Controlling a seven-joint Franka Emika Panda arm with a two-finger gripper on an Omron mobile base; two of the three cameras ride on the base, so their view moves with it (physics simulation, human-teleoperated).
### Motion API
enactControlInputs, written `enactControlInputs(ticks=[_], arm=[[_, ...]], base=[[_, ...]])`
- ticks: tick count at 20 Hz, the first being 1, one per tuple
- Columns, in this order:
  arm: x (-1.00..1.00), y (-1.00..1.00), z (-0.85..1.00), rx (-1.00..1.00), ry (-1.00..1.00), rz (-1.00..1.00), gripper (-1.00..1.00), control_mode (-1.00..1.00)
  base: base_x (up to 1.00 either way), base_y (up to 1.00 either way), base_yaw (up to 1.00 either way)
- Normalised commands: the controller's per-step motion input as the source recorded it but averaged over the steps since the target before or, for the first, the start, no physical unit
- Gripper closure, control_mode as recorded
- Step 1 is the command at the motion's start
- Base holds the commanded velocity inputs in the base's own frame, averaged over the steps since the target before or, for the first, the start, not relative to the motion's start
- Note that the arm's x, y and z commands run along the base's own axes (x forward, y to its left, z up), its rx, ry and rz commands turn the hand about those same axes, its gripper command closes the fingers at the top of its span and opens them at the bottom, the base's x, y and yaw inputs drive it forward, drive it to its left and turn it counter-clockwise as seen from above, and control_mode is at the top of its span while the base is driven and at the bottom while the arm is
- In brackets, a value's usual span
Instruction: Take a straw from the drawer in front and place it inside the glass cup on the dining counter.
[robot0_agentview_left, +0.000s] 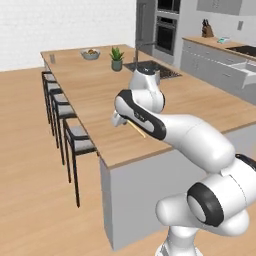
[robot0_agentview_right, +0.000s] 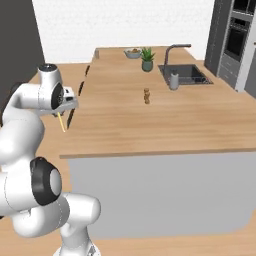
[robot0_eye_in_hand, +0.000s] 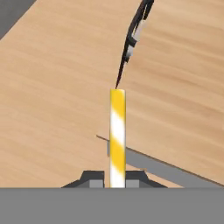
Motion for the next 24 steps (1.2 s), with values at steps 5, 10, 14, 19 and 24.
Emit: enactControlInputs(ticks=[5, 10, 14, 19, 24], arm=[[0.00, 0.00, 0.00, 0.00, 0.00, 0.00, 1.00, 1.00], [0.00, 0.00, 0.00, 0.00, 0.00, 0.00, 1.00, 1.00], [0.00, 0.00, 0.00, 0.00, 0.00, 0.00, 1.00, 1.00], [0.00, 0.00, 0.00, 0.00, 0.00, 0.00, 1.00, 1.00], [0.00, 0.00, 0.00, 0.00, 0.00, 0.00, 1.00, 1.00]], base=[[0.58, 1.00, -0.19], [0.65, 1.00, -0.30], [0.02, 1.00, -0.32], [0.00, 1.00, -0.29], [0.12, 1.00, -0.29]])
